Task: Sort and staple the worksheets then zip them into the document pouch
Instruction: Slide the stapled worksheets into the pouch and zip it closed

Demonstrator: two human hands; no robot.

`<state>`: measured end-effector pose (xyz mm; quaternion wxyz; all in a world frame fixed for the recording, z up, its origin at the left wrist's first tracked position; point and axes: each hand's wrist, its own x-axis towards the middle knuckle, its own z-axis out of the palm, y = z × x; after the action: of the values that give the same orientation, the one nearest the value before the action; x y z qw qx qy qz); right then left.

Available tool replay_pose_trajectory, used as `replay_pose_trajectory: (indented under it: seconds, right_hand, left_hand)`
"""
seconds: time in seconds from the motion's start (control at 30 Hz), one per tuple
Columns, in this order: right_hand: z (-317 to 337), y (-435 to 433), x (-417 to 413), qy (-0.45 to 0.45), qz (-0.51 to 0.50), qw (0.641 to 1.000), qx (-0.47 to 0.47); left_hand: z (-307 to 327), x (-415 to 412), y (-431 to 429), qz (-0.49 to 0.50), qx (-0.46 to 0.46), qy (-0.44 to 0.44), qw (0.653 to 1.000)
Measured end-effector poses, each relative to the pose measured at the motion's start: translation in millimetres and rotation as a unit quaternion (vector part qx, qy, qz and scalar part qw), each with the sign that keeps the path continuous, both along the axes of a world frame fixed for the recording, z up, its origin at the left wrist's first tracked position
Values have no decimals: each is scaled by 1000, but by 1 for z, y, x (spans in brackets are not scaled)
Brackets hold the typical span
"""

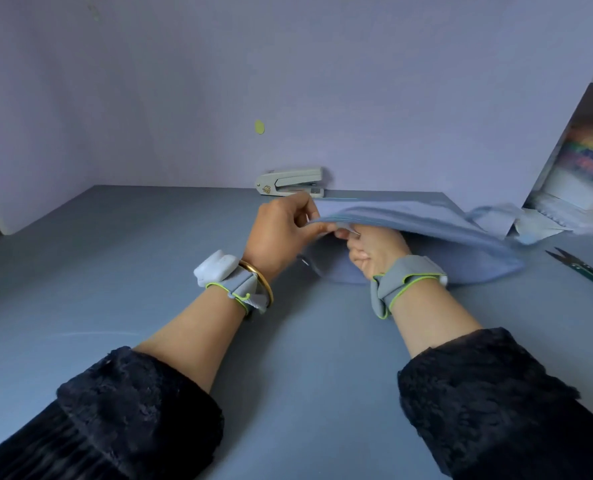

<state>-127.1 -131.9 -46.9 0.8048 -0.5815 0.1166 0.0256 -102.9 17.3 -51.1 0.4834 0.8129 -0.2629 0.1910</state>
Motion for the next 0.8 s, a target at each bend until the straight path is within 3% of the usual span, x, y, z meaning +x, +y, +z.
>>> replay_pose_trajectory:
  seconds: [0.1, 0.23, 0.37, 0.43, 0.63, 0.8]
  right_hand:
    - [-2, 0, -4, 45, 60, 996, -40]
    - [-2, -5, 0, 43, 36, 996, -69]
    - [1, -7, -7, 41, 32, 999, 17]
    - [2, -8, -10, 50, 40, 998, 12]
    - [-6, -19, -3, 57, -78, 968, -231]
    - [-9, -21, 1, 54, -92, 937, -333]
  left_hand:
    - [-1, 5, 3, 25, 3, -6, 1000]
    - [-4, 9, 10, 26, 12, 2, 1000]
    - [-11, 15, 13, 57, 58, 23, 996]
    - [-11, 18, 14, 72, 74, 39, 994]
    - [-6, 13, 25, 20, 144, 179, 973]
    - [-1, 9, 31, -6, 27, 329, 944]
